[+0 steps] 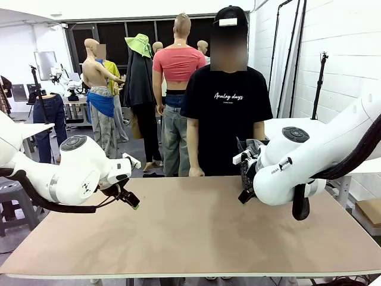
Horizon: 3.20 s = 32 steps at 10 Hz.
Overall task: Fold the training pants.
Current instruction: Grab both ends of the Training pants handed by a person.
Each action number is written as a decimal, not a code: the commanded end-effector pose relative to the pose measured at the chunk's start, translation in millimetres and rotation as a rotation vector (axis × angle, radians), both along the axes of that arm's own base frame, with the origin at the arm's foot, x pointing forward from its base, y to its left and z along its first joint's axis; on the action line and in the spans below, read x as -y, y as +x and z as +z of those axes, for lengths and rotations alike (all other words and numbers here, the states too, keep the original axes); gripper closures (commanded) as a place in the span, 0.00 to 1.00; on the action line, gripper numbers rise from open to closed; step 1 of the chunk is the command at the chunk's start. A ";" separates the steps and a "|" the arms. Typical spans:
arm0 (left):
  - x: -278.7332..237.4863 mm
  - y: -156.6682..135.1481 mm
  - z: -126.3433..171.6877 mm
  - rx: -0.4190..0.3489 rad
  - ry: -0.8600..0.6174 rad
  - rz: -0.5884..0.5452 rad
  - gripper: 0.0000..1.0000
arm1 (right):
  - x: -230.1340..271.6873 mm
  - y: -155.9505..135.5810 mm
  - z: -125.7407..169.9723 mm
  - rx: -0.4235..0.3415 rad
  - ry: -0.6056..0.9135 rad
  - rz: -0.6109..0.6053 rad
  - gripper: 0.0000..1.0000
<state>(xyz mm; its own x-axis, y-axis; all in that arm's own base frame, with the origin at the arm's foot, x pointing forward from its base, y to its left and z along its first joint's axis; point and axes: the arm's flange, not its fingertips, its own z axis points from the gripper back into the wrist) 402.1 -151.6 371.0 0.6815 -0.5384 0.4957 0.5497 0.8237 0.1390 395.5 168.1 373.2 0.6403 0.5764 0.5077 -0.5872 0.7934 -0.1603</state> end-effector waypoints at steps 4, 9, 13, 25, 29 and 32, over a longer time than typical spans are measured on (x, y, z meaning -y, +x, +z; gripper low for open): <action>7.0 -2.9 13.9 0.012 -0.013 -0.016 0.00 | 1.4 -2.8 7.4 -0.004 0.008 -0.002 0.00; 28.2 -30.2 96.2 -0.019 0.024 0.003 0.00 | 5.2 -27.7 65.4 -0.041 0.037 -0.020 0.00; 20.9 -44.3 137.7 0.037 0.006 0.018 0.00 | 9.7 -63.3 118.8 -0.055 0.067 0.047 0.00; 6.9 -91.6 184.0 0.138 0.012 0.030 0.00 | 4.8 -90.9 178.8 0.032 0.033 0.019 0.00; 8.2 -90.6 192.6 0.128 0.016 0.004 0.00 | 5.7 -92.4 179.0 0.037 0.048 0.035 0.00; 8.2 -90.6 192.6 0.128 0.016 0.004 0.00 | 5.7 -92.4 179.0 0.037 0.048 0.035 0.00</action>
